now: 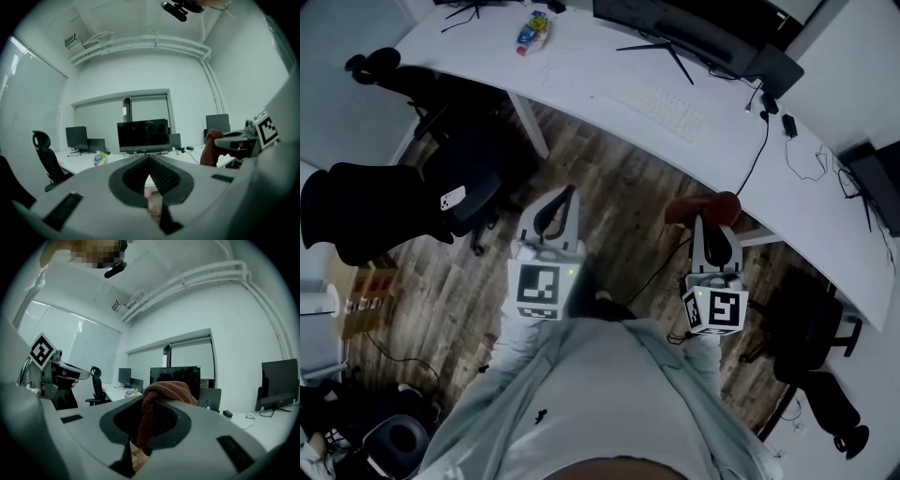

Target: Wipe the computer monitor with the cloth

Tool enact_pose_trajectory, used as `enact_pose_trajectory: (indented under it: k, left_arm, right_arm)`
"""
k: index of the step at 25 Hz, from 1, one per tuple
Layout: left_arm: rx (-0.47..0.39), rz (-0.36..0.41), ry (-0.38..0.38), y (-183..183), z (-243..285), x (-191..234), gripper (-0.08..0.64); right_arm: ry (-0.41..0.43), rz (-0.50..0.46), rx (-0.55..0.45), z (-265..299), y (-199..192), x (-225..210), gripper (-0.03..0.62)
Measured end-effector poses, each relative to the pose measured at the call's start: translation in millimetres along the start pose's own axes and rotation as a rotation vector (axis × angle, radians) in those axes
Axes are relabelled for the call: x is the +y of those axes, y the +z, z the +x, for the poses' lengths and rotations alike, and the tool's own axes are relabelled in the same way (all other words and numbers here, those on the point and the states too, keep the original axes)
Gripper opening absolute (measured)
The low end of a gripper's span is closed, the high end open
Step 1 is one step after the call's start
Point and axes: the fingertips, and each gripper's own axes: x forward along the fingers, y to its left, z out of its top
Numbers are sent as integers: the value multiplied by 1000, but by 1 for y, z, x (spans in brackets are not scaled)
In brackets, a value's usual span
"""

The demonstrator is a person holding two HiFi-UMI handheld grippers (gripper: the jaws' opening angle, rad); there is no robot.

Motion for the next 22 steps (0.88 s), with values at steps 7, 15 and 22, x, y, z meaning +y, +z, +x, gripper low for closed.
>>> enact_pose_trajectory:
  k: [7,15,22]
  left_arm:
    - [-8,-1,9,1,49,25,18]
    - [-19,-4,-6,15,133,83,18]
    - [-28,-6,-31,23,201,131,18]
  right_arm:
    - [14,2,-1,57,-4,-10,52]
    - [-5,2,4,149,4,-25,52]
    - [-44,-5,14,223,11,-36,52]
